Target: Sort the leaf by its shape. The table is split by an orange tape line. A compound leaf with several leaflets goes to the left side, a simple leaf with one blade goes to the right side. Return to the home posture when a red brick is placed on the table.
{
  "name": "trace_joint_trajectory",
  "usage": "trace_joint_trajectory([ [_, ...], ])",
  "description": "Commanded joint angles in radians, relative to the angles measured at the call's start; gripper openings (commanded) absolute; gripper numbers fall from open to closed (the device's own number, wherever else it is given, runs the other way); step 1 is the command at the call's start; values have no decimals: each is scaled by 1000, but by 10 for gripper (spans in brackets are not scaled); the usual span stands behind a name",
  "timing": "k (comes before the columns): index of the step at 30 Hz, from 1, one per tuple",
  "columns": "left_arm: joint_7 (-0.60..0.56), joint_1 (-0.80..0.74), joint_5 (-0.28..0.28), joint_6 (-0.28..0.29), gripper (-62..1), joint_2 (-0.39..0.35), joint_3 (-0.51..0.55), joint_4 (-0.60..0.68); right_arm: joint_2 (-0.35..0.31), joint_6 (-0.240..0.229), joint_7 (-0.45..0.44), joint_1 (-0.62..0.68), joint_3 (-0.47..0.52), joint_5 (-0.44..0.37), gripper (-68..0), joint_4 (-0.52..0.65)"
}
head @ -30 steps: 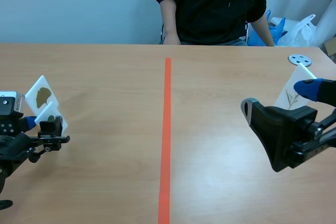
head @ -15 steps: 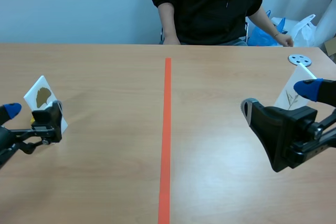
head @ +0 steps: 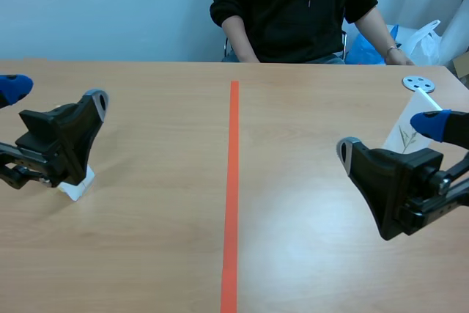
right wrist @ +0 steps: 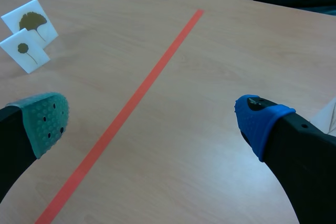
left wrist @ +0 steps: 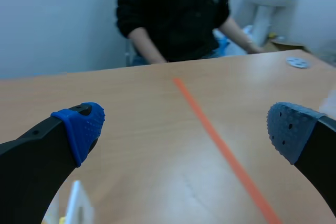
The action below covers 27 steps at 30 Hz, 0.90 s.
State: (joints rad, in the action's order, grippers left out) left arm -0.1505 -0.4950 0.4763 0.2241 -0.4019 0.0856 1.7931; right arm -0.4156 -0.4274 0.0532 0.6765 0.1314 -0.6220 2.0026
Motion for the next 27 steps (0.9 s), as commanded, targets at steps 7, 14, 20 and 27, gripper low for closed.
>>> trace_joint_trajectory([
  [7, 74, -142, 6, 37, 14, 0, -3, 144, -6, -13, -11, -5, 3, -15, 4, 1],
  [14, 81, -189, 6, 37, 14, 0, -3, 153, -6, -19, -5, 11, 5, -18, 4, 2],
  [20, 100, -189, 0, 37, 14, 2, -6, 153, -6, -19, 2, 11, 5, -18, 4, 2],
  [27, 111, -189, -8, 38, 14, 3, -7, 153, -6, -19, 1, 11, 5, -13, 4, 2],
])
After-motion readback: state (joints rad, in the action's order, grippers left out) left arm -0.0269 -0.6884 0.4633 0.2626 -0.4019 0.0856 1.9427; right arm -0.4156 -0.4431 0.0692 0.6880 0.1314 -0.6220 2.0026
